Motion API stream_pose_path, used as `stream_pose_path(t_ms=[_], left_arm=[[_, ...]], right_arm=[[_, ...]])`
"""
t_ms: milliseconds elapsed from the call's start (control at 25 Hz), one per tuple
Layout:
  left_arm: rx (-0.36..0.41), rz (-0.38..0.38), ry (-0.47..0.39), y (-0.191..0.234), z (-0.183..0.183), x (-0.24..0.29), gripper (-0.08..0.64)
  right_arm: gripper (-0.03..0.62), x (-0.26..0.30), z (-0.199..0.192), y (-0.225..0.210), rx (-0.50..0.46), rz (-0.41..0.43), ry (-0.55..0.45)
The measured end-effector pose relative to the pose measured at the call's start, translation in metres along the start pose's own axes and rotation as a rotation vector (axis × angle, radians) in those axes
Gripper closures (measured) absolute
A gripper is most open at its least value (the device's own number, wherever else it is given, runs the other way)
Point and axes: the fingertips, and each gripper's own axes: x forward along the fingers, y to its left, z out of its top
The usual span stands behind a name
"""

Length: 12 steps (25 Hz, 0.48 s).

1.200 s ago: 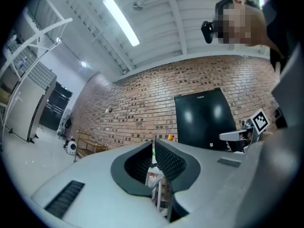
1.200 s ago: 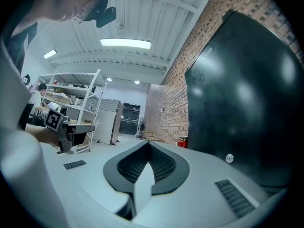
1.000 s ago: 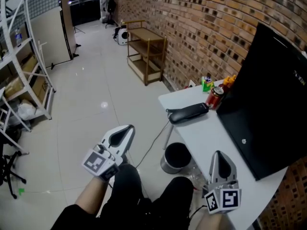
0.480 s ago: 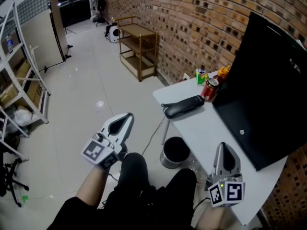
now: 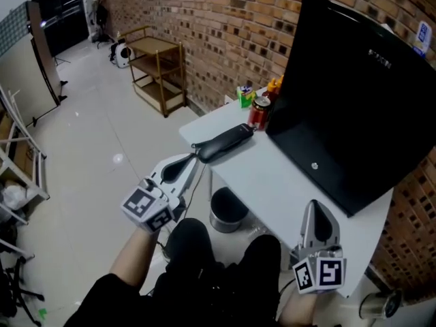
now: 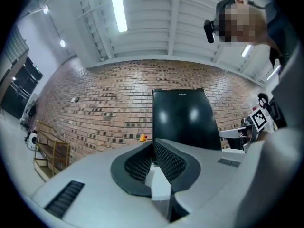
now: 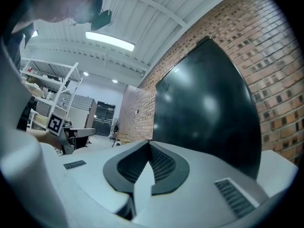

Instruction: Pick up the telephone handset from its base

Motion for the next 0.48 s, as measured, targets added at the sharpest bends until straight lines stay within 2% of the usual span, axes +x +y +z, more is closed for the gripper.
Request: stream_pose_path(t_ms=[160,360,440,480], left_arm=[[0.011,-0.051,0.026,-0.008,-0.003,0.024,0.540],[0.032,-0.113,0.172,-0.009,-0.017,0.059,0.538],[0.042,-0.105,0.220,-0.002,-0.019,0.074,0.538],[0.053,-0.094,0.257,0.002,-0.022,0.081,0.501]], right_arm=[[0.583,-0.011,0.007,-0.009,-0.024,-0.023,-0.009],[0.582,-0.014,0.006,-0.015,-0.031,-0.022,-0.012],[0.582,-0.012,0.006,-0.014,-0.038,-0.017,-0.008],[0.582,-0.011,0.006,-0.014,-0.039,-0.014,-0.007]])
